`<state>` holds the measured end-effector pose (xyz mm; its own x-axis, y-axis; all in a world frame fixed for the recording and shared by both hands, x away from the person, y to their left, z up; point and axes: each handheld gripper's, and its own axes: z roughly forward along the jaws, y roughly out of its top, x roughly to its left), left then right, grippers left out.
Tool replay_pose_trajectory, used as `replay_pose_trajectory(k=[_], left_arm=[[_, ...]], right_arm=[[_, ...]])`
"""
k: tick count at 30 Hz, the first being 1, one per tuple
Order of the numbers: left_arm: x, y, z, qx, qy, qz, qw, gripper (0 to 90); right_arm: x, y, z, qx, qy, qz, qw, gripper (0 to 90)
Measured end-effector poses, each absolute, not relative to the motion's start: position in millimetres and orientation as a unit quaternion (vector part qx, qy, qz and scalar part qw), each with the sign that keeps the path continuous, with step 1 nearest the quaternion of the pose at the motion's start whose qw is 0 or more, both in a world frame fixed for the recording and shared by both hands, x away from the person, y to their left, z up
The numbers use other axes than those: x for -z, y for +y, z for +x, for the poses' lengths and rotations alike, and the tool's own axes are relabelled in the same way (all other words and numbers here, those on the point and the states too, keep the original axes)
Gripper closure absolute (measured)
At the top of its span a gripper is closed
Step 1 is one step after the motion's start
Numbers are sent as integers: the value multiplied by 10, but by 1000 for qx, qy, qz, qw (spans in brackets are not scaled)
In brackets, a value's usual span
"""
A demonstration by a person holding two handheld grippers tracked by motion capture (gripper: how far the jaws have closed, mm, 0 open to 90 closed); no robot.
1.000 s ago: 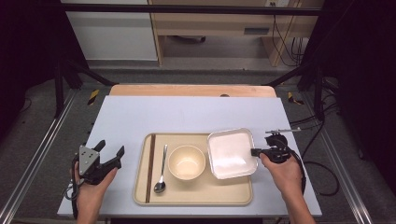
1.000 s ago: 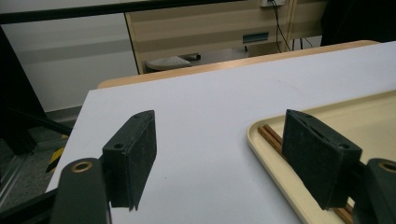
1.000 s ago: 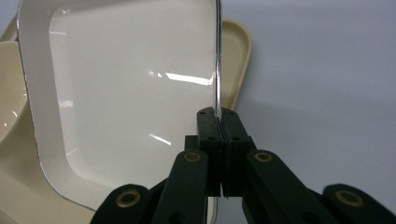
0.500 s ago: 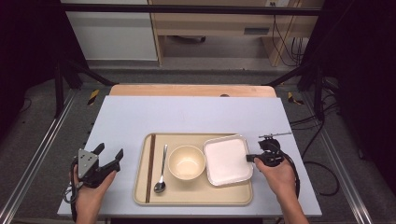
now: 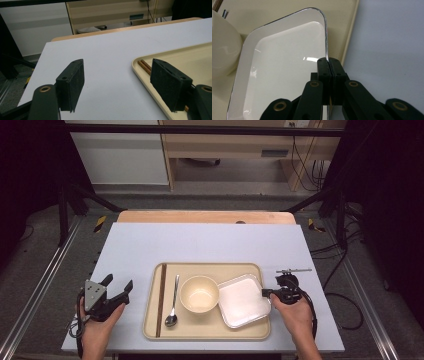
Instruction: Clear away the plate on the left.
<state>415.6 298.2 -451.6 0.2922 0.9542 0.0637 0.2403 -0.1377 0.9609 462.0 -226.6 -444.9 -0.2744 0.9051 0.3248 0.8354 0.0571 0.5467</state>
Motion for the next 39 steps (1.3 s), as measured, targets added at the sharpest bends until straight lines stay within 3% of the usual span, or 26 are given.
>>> replay_pose_trajectory(k=[16, 28, 39], left_arm=[[4521, 2991, 4158, -383, 461, 651, 466, 275], [4516, 3015, 4157, -390, 462, 647, 465, 275], [4544, 3070, 4208, -393, 462, 650, 458, 273]], right_arm=[[4553, -2281, 4364, -360, 707, 607, 50, 845], [4559, -2246, 4204, -394, 712, 573, 99, 659], [4520, -2422, 4320, -451, 681, 549, 176, 355]])
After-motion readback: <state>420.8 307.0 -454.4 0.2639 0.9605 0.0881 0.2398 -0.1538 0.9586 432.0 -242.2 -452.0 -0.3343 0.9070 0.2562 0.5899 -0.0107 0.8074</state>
